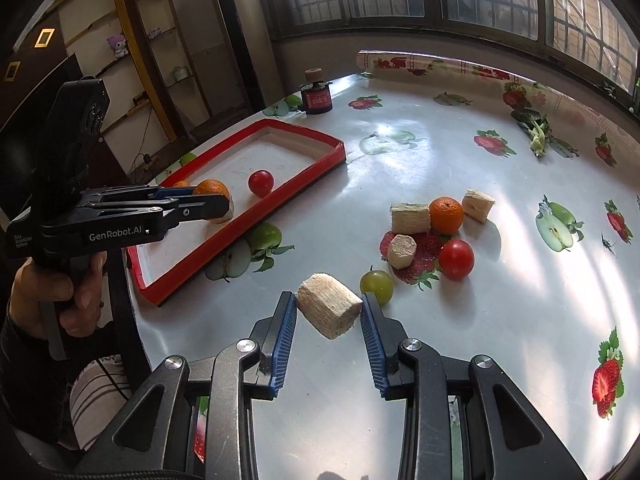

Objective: Organize fruits
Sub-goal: 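Carry cube and orange into the red tray and open both tools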

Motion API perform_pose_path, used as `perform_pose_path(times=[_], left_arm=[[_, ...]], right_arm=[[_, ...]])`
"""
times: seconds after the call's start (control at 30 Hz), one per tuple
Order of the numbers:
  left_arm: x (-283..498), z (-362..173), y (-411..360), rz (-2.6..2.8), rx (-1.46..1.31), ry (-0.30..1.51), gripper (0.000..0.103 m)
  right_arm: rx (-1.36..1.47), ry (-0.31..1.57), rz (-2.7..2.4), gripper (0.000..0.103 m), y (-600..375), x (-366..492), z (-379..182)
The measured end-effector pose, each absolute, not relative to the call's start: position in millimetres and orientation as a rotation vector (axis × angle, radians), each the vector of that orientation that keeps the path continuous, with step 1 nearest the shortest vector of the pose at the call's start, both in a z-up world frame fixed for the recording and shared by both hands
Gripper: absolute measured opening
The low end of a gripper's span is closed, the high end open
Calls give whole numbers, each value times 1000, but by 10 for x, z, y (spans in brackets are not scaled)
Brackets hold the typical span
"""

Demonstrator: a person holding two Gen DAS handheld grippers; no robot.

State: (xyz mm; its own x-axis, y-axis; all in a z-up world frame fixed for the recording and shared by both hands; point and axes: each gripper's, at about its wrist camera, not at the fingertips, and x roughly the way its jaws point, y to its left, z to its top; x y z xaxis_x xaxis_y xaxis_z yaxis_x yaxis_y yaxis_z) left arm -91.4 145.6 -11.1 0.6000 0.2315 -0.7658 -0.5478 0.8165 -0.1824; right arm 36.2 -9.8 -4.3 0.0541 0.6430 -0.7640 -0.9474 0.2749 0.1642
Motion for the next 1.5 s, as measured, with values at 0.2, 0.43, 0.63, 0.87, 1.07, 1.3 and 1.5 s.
perform_pose_path(times=[0.2,0.43,0.63,0.87,1.07,1.3,1.5], left_arm=[[-1033,-109,1629,501,-445,802,32],[-1151,-110,1801,536,-462,795,32],[-1249,-97,1989,572,-471,788,32],[-1315,-115,2292,621,-490,786,32],[-1296,-178,2552,656,-505,798,32],[-1197,-327,2854,681,-538,824,32],[-1090,-479,2933,678,-544,869,32]], right_arm=[[-434,858,1297,34,110,333,-7],[-421,857,1325,34,364,328,38],[-410,844,1348,34,674,338,107],[-387,864,1370,34,1135,399,106],[-381,890,1364,34,1534,480,31],[-400,942,1350,34,1971,593,-194],[-434,987,1334,34,2217,657,-439]])
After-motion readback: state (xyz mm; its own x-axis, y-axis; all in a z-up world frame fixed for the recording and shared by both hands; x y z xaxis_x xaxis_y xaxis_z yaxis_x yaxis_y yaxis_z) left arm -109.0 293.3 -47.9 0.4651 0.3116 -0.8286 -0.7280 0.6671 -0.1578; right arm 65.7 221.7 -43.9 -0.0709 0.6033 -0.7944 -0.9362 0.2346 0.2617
